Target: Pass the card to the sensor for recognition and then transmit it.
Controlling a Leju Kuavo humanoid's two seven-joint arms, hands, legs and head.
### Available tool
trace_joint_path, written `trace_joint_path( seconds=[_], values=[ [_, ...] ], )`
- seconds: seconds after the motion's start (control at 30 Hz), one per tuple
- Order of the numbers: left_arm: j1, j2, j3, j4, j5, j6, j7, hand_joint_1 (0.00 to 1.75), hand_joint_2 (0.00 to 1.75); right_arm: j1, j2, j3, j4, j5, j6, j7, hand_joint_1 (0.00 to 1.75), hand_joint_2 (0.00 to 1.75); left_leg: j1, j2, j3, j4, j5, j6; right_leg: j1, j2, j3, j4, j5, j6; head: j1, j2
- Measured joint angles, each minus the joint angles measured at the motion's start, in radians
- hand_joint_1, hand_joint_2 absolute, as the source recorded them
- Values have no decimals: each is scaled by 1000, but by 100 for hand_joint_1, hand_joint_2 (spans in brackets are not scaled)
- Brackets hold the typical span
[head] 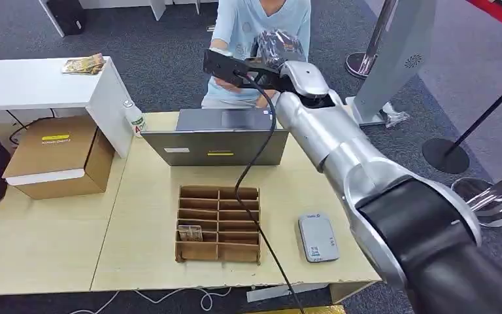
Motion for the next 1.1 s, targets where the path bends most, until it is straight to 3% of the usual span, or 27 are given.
trace_joint_path(
  seconds=[0.53,0.63,0.87,1.0,1.1],
  values=[
    [0,0,2,0,-12,-1,-7,0,0,0,-7,-23,3,36,-2,-16,0,175,0,0,0,0,0,0,0,0,0,0,0,0,0,0],
    [0,0,3,0,-16,2,-9,0,0,0,-25,-13,2,98,-52,-21,0,175,0,0,0,0,0,0,0,0,0,0,0,0,0,0],
    [0,0,9,0,-21,8,-9,0,0,37,-99,-12,-46,149,-261,-81,0,175,0,0,0,1,0,0,0,0,0,0,0,0,0,0],
    [2,0,26,0,-18,10,-9,0,0,115,-176,-15,-156,157,-356,-121,0,175,0,-1,0,1,0,0,0,-1,0,0,0,0,0,0],
    [5,0,31,0,-14,17,-9,0,0,215,-247,-34,-296,133,-390,-151,0,175,0,-2,0,1,0,0,0,-2,0,-1,0,0,0,0]
  ],
)
